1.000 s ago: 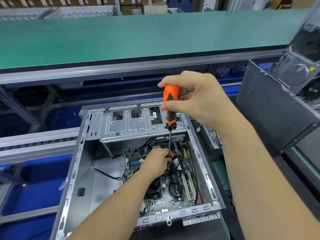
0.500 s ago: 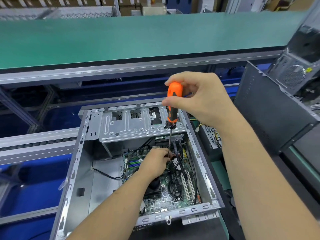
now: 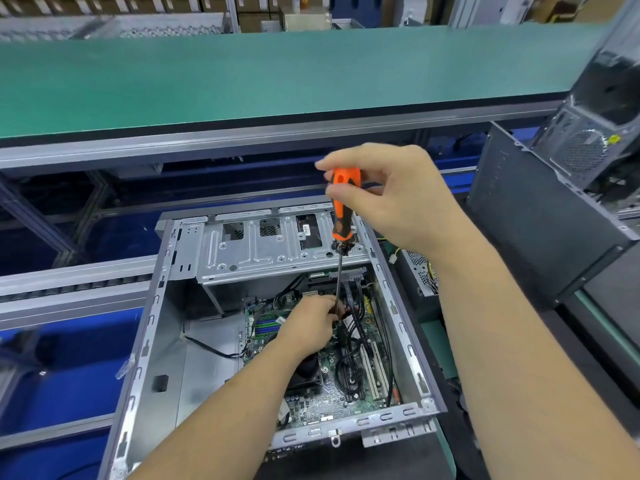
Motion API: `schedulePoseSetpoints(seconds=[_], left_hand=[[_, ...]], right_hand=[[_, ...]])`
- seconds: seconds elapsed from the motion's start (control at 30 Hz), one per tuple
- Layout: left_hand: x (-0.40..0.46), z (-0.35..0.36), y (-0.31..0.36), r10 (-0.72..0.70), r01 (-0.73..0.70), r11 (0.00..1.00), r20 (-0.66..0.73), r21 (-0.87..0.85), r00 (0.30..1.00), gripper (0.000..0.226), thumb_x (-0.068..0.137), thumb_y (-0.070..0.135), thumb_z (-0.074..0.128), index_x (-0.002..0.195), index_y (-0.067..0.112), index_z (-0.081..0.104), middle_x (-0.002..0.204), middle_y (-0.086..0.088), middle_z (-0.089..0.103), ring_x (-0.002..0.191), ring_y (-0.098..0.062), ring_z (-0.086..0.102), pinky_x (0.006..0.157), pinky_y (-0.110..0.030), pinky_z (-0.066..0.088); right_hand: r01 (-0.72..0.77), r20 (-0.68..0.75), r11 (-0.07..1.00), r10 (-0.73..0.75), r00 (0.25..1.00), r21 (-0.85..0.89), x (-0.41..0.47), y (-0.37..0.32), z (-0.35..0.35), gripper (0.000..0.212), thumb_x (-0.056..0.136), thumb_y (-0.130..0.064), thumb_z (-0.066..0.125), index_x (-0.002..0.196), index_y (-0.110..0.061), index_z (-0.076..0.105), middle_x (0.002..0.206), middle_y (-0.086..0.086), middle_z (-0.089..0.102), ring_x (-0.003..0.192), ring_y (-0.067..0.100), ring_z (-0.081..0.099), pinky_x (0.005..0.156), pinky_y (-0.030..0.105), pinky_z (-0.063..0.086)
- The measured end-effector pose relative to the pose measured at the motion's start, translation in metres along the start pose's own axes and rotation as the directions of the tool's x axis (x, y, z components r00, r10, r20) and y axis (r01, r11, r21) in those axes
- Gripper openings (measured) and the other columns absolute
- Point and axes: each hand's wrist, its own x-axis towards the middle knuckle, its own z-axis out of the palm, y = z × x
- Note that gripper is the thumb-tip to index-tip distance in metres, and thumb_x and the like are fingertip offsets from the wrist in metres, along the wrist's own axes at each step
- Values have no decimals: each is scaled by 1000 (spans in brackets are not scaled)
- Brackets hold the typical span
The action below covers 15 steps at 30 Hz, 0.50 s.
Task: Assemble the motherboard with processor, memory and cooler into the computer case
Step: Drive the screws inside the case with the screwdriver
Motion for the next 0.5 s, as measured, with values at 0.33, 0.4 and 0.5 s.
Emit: schedulePoseSetpoints(seconds=[0.33,0.4,0.5], left_hand=[[0,0,0,17,-17,1000,-39,13,999,21,103,18,52,105,16,72,115,5,70,86,-9,62,80,-23,51],[-1,1,-2,6,-5,1000,-38,13,999,21,103,17,51,103,18,72,114,7,69,73,-1,59,69,-15,49],[0,1,-1,18,-17,999,-28,31,999,19,103,19,51,99,19,70,112,7,68,58,2,50,55,-9,39]], right_hand=[[-44,24,997,46,999,-61,3,-1,-5,38,85,-29,81,122,-24,71,93,-7,67,85,9,63,80,29,52],[-66,123,998,67,990,-10,2,-1,-6,49,89,-25,76,136,-25,62,111,-5,69,101,6,65,89,24,53],[-93,109,992,84,990,80,1,-1,-5,47,88,-16,77,132,-24,65,109,-5,73,100,5,69,93,25,56]])
